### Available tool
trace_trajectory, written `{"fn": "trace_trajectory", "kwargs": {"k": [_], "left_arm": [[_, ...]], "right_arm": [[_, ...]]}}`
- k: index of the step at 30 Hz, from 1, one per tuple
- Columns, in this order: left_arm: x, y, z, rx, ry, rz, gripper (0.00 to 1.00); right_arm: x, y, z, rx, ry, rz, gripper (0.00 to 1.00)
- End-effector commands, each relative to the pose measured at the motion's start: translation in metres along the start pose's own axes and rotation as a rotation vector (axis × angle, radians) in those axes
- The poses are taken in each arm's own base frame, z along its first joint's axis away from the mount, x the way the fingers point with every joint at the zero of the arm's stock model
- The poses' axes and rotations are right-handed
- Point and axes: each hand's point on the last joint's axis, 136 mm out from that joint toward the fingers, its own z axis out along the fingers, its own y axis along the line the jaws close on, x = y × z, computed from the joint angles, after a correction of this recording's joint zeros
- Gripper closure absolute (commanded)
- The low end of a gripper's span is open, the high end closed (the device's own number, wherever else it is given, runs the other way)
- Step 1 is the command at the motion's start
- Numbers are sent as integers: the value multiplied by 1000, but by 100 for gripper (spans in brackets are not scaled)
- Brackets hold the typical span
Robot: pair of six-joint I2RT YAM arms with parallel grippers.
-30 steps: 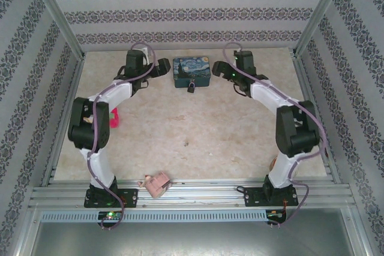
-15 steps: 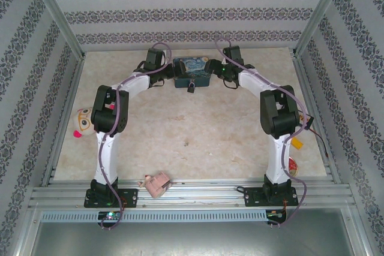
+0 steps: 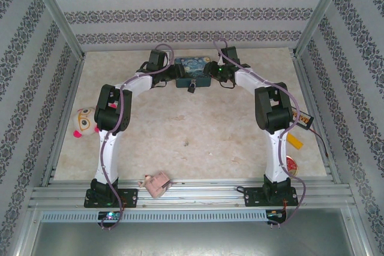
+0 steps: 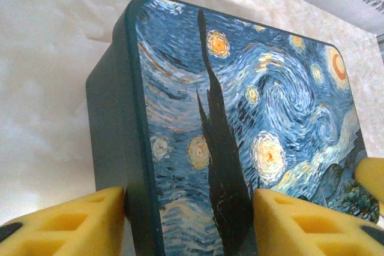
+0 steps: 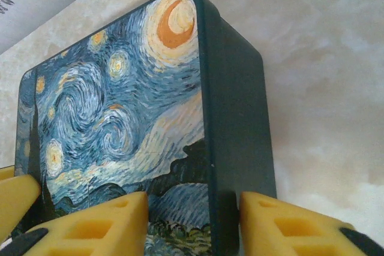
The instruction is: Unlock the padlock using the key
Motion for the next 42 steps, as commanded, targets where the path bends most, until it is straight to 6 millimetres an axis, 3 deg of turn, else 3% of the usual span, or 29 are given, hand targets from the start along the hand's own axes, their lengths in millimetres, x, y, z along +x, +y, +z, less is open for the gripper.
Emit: {"fn": "trace_trajectory", "kwargs": {"k": [1, 4, 9, 21, 27, 35, 42], "left_arm": [[24, -26, 0, 63, 42, 52, 56], [38, -35, -7, 83, 57, 57, 63], [70, -46, -24, 111, 88, 49, 63], [166, -76, -85, 125, 131, 20, 64], [198, -85, -121, 90, 111, 45, 71], [211, -78, -128, 76, 103, 11, 69], [193, -70, -114, 20, 75, 46, 64]], "right_arm": [[20, 16, -6, -39, 42, -3, 61], [31, 18, -15, -36, 49, 4, 61], [59, 16, -30, -25, 92, 26, 65], [154, -2, -89, 89, 161, 43, 67], [195, -9, -117, 140, 163, 48, 66], [215, -20, -124, 185, 166, 89, 66], [192, -13, -112, 200, 142, 52, 59]]}}
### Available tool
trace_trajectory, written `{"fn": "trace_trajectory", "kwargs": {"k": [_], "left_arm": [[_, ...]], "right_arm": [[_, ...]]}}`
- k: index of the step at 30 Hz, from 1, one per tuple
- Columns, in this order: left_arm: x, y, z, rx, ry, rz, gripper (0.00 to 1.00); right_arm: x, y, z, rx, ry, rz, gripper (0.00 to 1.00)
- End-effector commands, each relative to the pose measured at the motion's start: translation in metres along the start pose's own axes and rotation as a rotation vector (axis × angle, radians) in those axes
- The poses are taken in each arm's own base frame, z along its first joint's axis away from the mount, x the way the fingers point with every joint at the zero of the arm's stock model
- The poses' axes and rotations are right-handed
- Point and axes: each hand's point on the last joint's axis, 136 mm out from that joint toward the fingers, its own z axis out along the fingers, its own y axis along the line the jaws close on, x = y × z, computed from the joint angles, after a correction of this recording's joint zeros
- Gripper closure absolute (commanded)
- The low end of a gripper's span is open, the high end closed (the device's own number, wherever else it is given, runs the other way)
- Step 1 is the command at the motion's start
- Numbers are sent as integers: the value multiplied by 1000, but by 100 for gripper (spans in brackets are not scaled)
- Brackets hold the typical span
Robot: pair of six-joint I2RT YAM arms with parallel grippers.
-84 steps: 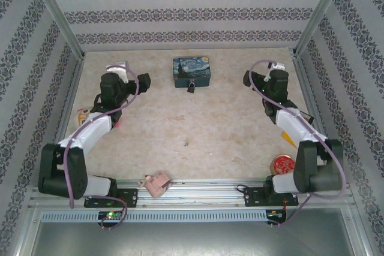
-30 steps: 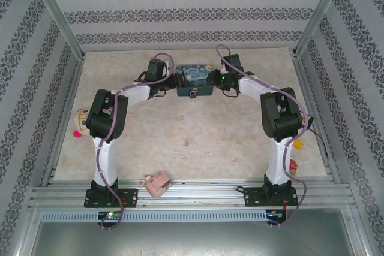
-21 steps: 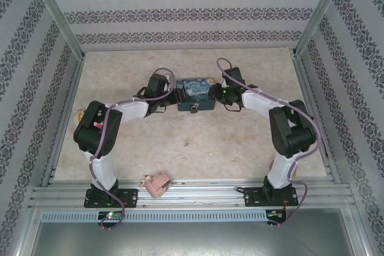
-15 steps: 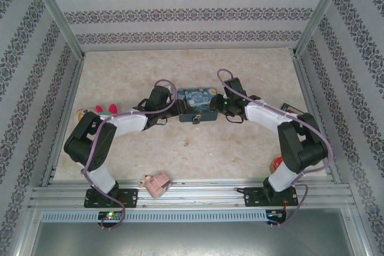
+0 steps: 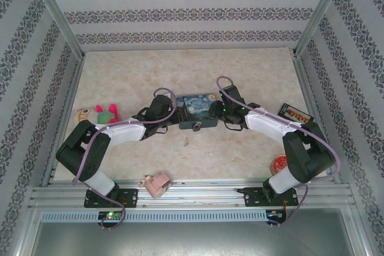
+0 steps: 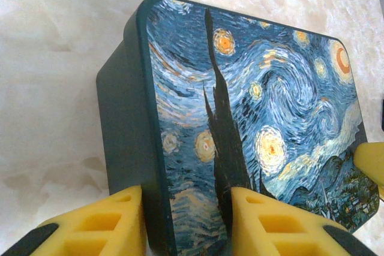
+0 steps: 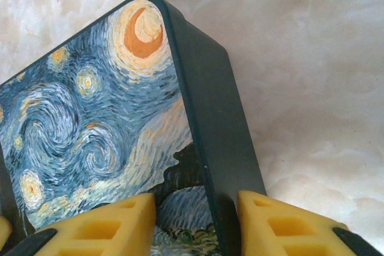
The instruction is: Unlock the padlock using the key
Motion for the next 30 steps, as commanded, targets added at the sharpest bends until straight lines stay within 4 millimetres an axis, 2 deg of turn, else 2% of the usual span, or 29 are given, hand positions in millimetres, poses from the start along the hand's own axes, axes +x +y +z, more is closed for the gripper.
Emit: {"fn": "trace_trajectory", "kwargs": {"k": [1, 5, 10, 16, 20, 23, 27, 30], "left_arm": [[5, -21, 13, 55, 42, 69, 64], [-6, -13, 21, 39, 29, 57, 60], [-13, -10, 22, 22, 17, 62, 55], [-17, -5, 21, 14, 3, 44, 41], [-22, -6, 10, 4, -18, 59, 22], [-28, -4, -2, -14, -41, 71, 0], [-40, -2, -22, -34, -98, 79, 1], [-49, 5, -36, -79, -148, 87, 1]], "right_arm": [[13, 7, 16, 16, 79, -25, 58], [4, 15, 27, 20, 85, -38, 54], [3, 18, 37, 25, 105, -40, 48], [-4, 17, 36, 41, 99, -60, 36], [-13, 11, 22, 92, 67, -102, 30], [-21, 4, 3, 146, 25, -126, 25], [-27, -10, -25, 218, -29, -139, 24], [-21, -17, -43, 252, -52, -145, 27]]}}
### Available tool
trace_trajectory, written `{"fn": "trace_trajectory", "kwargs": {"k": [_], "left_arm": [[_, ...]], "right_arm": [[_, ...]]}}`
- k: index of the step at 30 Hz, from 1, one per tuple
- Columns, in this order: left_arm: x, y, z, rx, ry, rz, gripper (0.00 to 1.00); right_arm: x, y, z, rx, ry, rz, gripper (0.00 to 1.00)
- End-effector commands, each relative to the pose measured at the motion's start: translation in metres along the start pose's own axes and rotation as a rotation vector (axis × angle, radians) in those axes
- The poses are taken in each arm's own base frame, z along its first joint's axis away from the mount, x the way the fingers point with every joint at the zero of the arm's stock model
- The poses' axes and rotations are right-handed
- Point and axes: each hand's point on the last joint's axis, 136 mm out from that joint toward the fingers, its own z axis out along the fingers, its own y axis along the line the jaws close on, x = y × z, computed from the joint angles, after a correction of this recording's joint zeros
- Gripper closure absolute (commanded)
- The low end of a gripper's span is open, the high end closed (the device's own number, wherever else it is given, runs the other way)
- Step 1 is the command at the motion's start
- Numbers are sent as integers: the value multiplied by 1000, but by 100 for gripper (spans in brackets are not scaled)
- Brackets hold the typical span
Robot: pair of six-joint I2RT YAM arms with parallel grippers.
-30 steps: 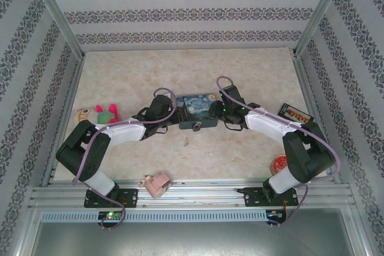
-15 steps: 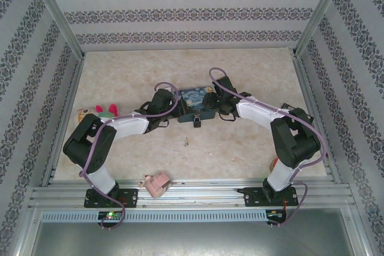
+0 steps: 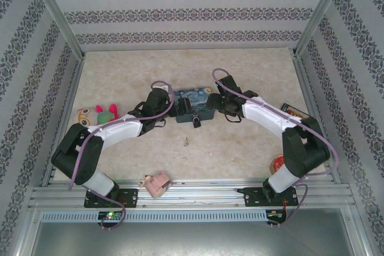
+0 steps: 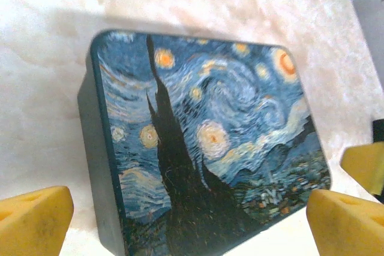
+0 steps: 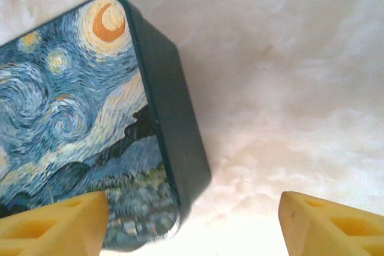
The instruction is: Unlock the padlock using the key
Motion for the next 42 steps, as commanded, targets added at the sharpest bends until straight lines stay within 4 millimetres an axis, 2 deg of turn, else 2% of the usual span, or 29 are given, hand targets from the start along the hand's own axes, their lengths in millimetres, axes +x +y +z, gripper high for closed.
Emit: {"fn": "trace_trajectory", "kwargs": {"k": [1, 6, 11, 16, 21, 25, 31, 42], "left_arm": [[-10, 19, -18, -90, -56, 28, 1], [-24, 39, -41, -144, -137, 3, 1], [-34, 67, -61, -214, -185, -28, 1], [-40, 99, -77, -260, -226, -97, 1], [-41, 112, -82, -264, -230, -123, 1], [-40, 113, -80, -240, -221, -137, 1], [-40, 117, -77, -234, -213, -149, 1], [-39, 118, -66, -204, -188, -175, 1]], "right_arm": [[13, -21, -24, 102, -21, -41, 29], [44, -11, -47, 112, -24, -82, 38], [92, 9, -56, 128, 2, -126, 40], [133, 42, -44, 116, 87, -135, 43], [160, 72, -22, 119, 169, -173, 43], [171, 85, -3, 127, 222, -190, 43], [181, 93, 14, 141, 269, -220, 47], [196, 79, 28, 176, 327, -213, 63]]}}
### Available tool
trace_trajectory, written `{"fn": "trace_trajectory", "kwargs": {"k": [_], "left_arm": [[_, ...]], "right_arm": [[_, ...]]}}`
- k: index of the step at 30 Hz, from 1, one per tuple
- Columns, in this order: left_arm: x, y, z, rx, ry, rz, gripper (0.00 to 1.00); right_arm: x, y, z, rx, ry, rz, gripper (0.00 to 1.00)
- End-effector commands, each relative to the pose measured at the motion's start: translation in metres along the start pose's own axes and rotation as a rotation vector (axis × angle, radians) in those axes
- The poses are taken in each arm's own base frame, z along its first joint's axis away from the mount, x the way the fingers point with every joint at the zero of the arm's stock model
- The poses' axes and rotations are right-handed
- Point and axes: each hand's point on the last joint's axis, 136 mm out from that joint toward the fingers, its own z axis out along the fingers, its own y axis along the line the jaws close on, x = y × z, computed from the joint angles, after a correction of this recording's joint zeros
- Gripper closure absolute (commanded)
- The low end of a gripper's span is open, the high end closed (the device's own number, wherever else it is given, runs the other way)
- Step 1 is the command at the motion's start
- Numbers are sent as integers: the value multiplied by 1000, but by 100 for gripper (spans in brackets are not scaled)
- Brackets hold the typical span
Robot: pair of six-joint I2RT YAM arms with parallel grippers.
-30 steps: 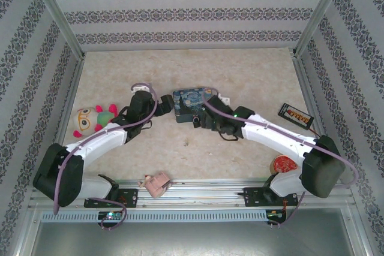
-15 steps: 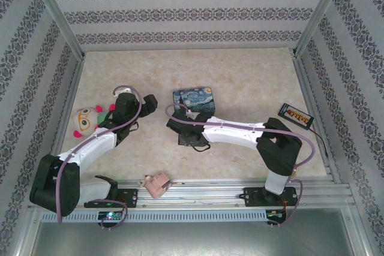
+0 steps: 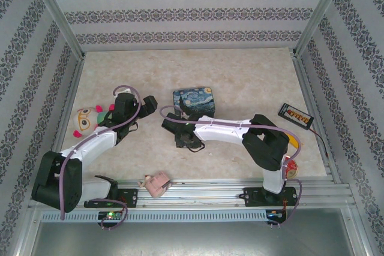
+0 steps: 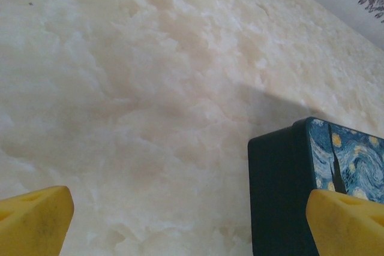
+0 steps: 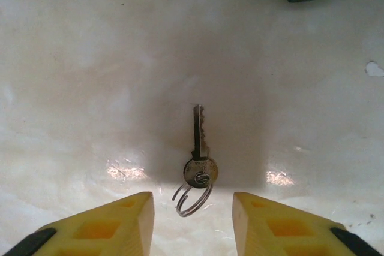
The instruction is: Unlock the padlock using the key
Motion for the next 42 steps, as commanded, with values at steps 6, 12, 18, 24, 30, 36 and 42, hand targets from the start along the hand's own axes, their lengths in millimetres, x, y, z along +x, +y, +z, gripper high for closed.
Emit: {"fn": "trace_trajectory", "kwargs": {"k": [6, 12, 18, 24, 30, 36, 42], "left_arm": [[-6, -4, 6, 35, -10, -30, 1], [-6, -3, 6, 31, -9, -31, 1], [-8, -3, 5, 30, -14, -32, 1], [-8, -2, 6, 28, -16, -32, 1], [-8, -2, 6, 29, -14, -33, 1], [-7, -2, 6, 29, -7, -34, 1], [-7, -2, 4, 32, -11, -36, 1]], "right_arm": [[10, -15, 14, 38, 52, 16, 70], [10, -26, 17, 48, 58, 35, 76], [7, -32, 14, 44, 54, 44, 78], [2, -28, 17, 13, 48, 40, 78], [-3, -22, 19, -8, 41, 37, 74], [-4, -22, 22, -11, 43, 31, 75], [-9, -19, 16, -26, 21, 22, 70]]}}
